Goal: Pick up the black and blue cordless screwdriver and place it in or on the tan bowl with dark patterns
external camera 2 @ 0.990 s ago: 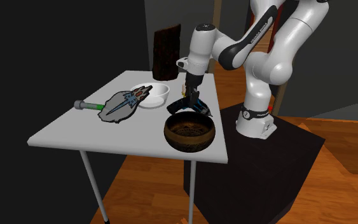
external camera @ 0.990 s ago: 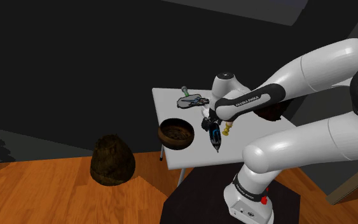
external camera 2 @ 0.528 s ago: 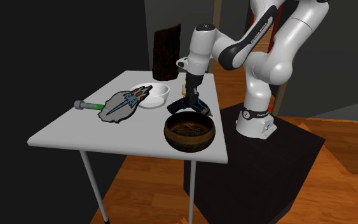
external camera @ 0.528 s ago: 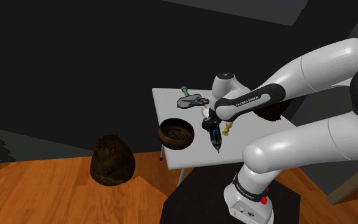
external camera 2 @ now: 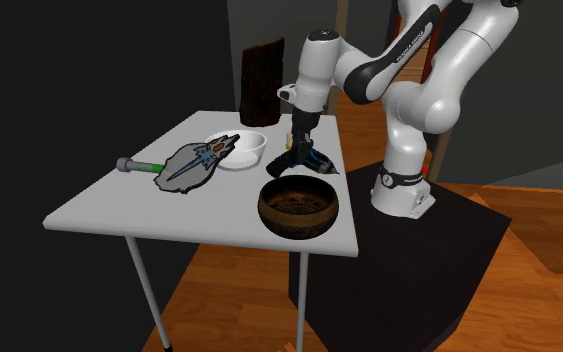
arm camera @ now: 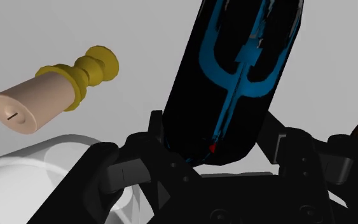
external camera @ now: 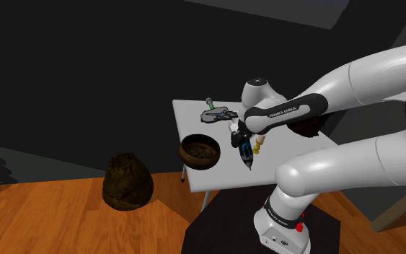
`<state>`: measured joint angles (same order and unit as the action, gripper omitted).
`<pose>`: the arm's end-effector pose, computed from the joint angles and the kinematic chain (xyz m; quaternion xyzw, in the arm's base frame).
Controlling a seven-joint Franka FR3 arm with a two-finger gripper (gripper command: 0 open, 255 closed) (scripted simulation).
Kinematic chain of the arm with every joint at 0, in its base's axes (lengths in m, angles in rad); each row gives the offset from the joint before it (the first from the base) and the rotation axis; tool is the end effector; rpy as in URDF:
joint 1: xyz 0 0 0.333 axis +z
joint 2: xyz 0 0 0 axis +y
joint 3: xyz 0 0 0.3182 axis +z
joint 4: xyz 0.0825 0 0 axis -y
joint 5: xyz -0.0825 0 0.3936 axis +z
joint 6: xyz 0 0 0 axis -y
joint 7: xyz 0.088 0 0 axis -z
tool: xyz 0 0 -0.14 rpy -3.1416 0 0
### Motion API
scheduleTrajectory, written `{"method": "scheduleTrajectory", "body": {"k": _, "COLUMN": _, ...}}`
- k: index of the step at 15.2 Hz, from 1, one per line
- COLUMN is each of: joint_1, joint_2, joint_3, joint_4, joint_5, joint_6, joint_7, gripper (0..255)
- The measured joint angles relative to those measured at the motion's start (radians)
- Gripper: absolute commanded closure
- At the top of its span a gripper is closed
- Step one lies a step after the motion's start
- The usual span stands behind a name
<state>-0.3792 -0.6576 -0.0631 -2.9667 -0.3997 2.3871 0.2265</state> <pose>0.2843 -0.1423 0.2998 0.9742 -0.1850 0.0278 0.1260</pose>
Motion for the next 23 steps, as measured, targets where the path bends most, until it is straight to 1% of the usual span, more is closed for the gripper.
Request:
{"method": "scheduleTrajectory", "body": {"k": 10, "joint_1": 0.032, "joint_2": -0.11, "joint_3": 0.001, "joint_4": 0.079, "joint_5": 0.053, "joint_6": -0.186, "joint_7": -0.05, "gripper": 255}}
{"method": "scheduleTrajectory", "body": {"k": 23, "joint_1": 0.051, "joint_2": -0.172, "joint_3": 0.01, "joint_4": 0.22, "joint_5": 0.093, "joint_6": -0.386, "joint_7": -0.101, "gripper": 255}}
